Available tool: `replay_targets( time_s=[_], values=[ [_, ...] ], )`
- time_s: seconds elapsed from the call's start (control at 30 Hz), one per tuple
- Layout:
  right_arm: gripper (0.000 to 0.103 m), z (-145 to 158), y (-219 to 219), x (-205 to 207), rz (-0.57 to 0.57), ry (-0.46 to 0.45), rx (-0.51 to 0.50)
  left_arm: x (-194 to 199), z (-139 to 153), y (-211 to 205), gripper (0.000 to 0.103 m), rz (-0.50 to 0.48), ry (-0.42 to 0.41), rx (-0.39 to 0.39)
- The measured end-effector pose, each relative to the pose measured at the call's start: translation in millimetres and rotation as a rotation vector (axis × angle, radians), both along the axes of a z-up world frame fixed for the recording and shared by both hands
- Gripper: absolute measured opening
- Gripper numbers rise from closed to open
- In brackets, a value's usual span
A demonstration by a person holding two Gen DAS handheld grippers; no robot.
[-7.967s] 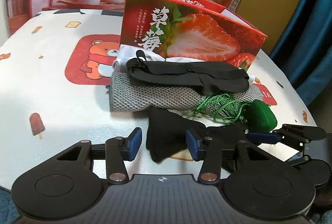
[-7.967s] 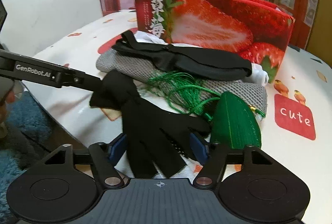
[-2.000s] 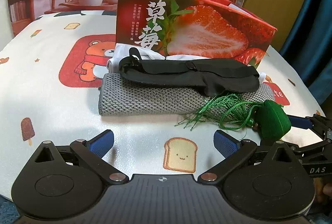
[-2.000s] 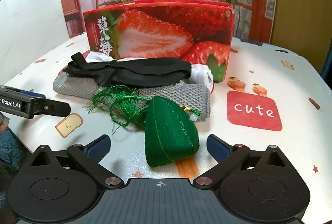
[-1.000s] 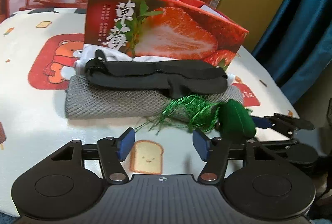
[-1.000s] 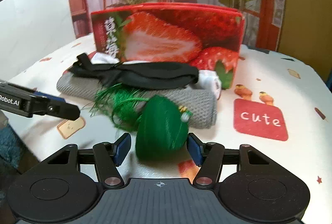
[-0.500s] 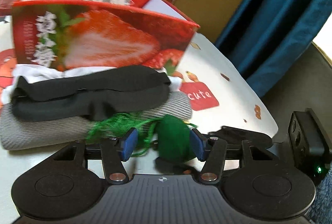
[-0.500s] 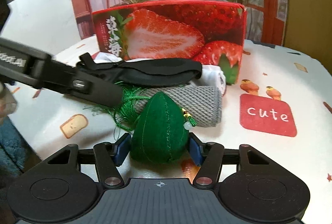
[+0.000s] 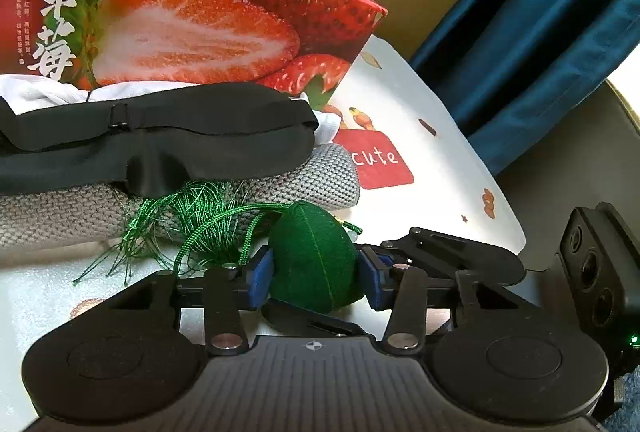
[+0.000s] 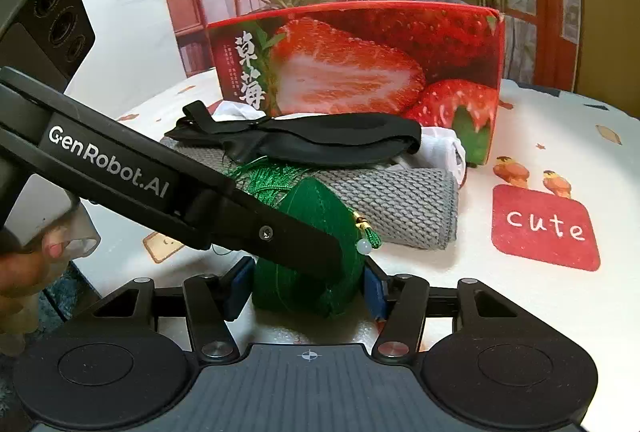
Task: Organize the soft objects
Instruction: 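Close both grippers on the green tasselled pouch, then lift the green pouch with both grippers and carry it over the red box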
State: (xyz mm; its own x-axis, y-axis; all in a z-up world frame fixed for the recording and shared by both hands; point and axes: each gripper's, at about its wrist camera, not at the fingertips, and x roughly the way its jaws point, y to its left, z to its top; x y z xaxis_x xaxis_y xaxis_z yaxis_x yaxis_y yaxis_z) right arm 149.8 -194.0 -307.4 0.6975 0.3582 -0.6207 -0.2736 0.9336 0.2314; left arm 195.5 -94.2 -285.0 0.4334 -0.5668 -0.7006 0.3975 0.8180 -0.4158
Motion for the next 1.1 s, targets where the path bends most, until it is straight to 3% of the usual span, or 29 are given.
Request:
replay_targets(
  time_s=[0.2,0.53,0.77,1.1],
  values=[
    [0.049,12,-1,-3,-0.004,-0.053,0.012,-6,11,8,0.048,0.018,-0.023,-0.042],
    [0.048,51,5,-9,0.019,-0.177,-0.048,-23,57,24,0.048,0.043,-0.129,-0.099],
    [0.048,91,11,2,0.05,-0.263,-0.095,-23,95,36,0.048,0.065,-0.218,-0.131],
    [0.048,159,18,49,0.127,-0.381,-0.147,2,143,53,0.048,0.113,-0.338,-0.185]
  ],
)
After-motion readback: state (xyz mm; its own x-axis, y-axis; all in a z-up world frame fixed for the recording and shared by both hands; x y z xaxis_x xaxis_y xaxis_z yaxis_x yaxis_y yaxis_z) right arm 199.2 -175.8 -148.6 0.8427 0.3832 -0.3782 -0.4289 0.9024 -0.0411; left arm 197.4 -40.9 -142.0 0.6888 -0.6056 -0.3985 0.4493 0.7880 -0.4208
